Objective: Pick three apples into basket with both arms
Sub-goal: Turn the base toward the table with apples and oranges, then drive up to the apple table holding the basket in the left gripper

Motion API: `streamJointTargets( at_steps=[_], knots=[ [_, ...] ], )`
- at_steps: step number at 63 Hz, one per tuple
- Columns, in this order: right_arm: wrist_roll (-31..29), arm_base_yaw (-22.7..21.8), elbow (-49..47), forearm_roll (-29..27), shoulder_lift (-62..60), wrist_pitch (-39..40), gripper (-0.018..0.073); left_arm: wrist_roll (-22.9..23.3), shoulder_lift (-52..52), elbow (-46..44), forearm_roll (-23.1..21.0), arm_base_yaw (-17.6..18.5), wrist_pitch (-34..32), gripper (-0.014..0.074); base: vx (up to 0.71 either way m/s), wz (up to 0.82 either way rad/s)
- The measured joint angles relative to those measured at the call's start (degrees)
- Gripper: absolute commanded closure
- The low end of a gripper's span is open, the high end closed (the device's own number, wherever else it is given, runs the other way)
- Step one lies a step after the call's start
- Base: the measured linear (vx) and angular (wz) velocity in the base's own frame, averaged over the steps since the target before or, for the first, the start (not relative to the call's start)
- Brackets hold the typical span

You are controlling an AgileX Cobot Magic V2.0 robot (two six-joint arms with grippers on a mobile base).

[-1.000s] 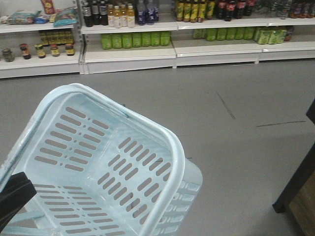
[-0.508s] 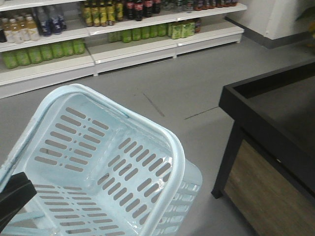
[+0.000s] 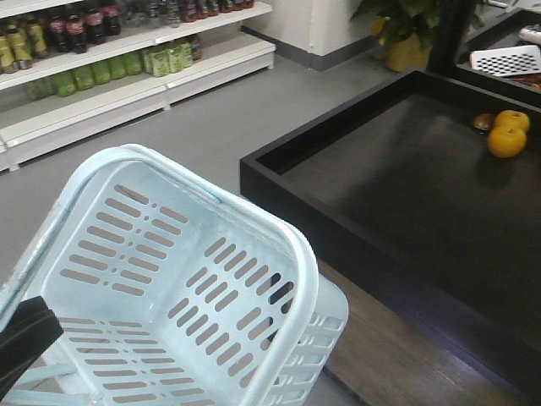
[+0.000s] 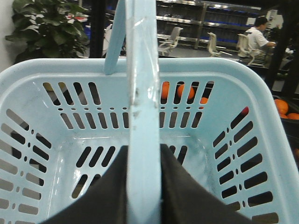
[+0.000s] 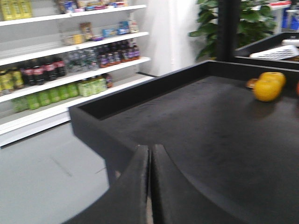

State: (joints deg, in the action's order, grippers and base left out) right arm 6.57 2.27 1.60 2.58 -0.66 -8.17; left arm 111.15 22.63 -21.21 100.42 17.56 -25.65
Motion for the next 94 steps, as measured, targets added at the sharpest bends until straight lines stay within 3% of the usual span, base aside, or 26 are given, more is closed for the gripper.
streamJointTargets(
  at_steps=[48,94],
  knots=[
    [0.0,0.0,0.0,0.0,0.0,0.0,0.0564,0.0,0.0,0.0,0.0,0.0,0.0,0.0603,0.13,-0.51],
    [0.0,0.0,0.0,0.0,0.0,0.0,0.0564,0.0,0.0,0.0,0.0,0.0,0.0,0.0603,0.07,-0.24]
  ],
)
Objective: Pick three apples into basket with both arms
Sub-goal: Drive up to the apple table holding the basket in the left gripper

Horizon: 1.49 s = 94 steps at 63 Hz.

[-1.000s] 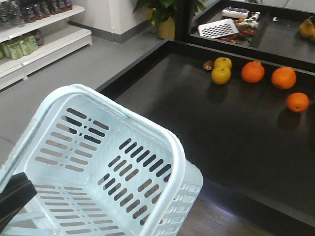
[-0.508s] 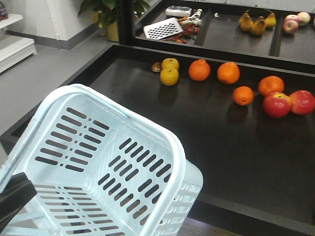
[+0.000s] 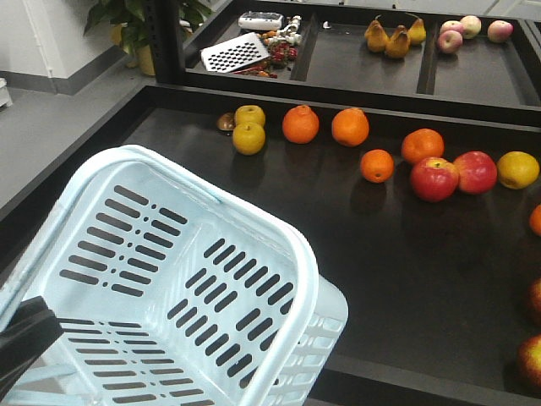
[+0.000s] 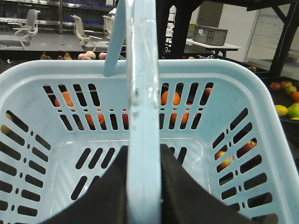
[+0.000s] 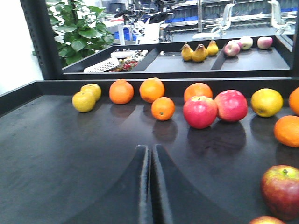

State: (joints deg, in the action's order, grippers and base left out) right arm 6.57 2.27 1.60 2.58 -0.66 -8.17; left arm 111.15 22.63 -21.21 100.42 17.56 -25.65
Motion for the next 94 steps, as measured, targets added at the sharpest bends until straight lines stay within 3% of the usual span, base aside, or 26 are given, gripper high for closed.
streamJointTargets(
  at_steps=[94],
  knots=[
    [0.0,0.0,0.0,0.0,0.0,0.0,0.0564,0.0,0.0,0.0,0.0,0.0,0.0,0.0603,0.1,-0.14]
  ],
)
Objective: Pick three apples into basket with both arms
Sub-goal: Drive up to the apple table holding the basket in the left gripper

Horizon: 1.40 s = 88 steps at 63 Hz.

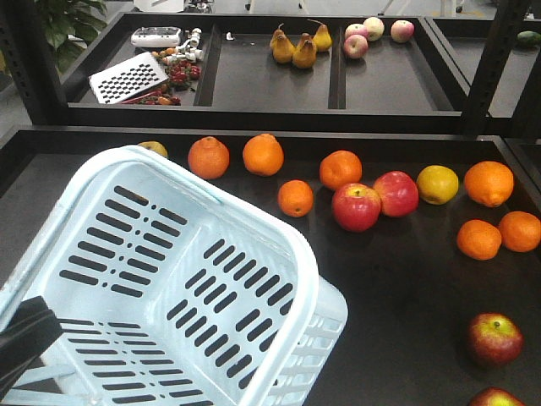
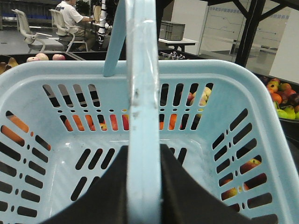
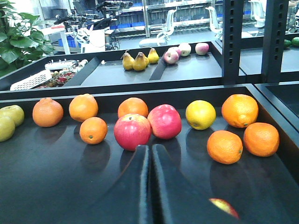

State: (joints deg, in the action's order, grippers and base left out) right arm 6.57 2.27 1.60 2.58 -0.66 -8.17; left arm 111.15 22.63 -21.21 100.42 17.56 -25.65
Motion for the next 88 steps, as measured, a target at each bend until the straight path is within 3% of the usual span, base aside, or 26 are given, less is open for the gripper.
streamJointTargets(
  at_steps=[88],
  knots=[
    [0.0,0.0,0.0,0.0,0.0,0.0,0.0564,0.0,0.0,0.0,0.0,0.0,-0.22,0.0603,0.0,0.0]
  ],
)
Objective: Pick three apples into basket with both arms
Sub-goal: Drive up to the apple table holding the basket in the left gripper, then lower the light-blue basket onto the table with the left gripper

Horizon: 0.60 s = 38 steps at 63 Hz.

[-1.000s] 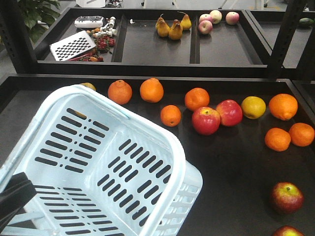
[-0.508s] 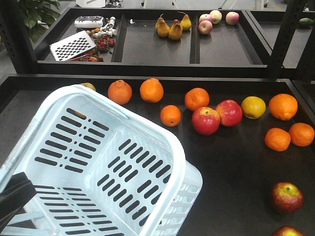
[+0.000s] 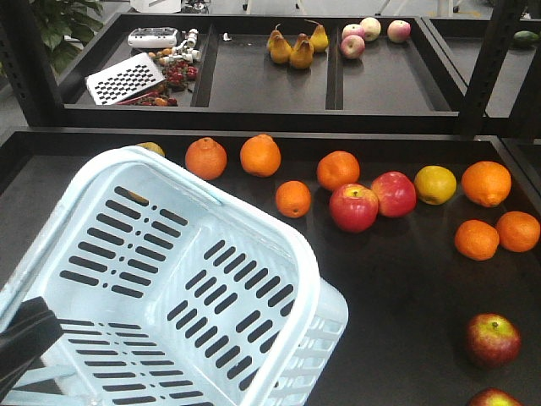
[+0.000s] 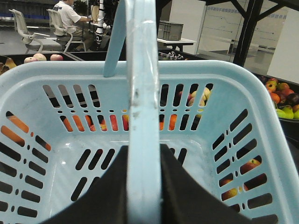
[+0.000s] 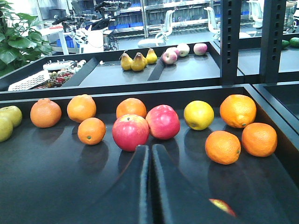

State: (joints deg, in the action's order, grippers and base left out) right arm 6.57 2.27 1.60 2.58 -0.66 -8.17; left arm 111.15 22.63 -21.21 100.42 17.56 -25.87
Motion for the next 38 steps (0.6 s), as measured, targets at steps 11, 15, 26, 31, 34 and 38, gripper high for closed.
streamJointTargets(
  at_steps=[11,15,26,31,34,38],
  knots=[
    [0.0,0.0,0.0,0.0,0.0,0.0,0.0564,0.0,0.0,0.0,0.0,0.0,-1.07,0.0603,0.0,0.0],
    [0.0,0.0,0.0,0.0,0.0,0.0,0.0564,0.0,0.4,-0.69,0.0,0.0,-1.58,0.0603,0.0,0.0],
    [0.0,0.0,0.0,0.0,0.0,0.0,0.0564,-0.06,5.81,-5.85,0.0,0.0,-3.5,0.0603,0.0,0.0],
    [0.0,0.0,0.0,0.0,0.0,0.0,0.0564,-0.87,10.65,-9.14,0.0,0.0,-5.23,0.0603,0.0,0.0],
    [0.0,0.0,0.0,0.0,0.0,0.0,0.0564,-1.67,13.47,-11.08,0.0,0.0,-6.43,0.0603,0.0,0.0],
    [0.0,0.0,0.0,0.0,0.0,0.0,0.0564,-3.28,18.14,-14.46,0.0,0.0,-8.8,0.0603,0.0,0.0]
  ],
)
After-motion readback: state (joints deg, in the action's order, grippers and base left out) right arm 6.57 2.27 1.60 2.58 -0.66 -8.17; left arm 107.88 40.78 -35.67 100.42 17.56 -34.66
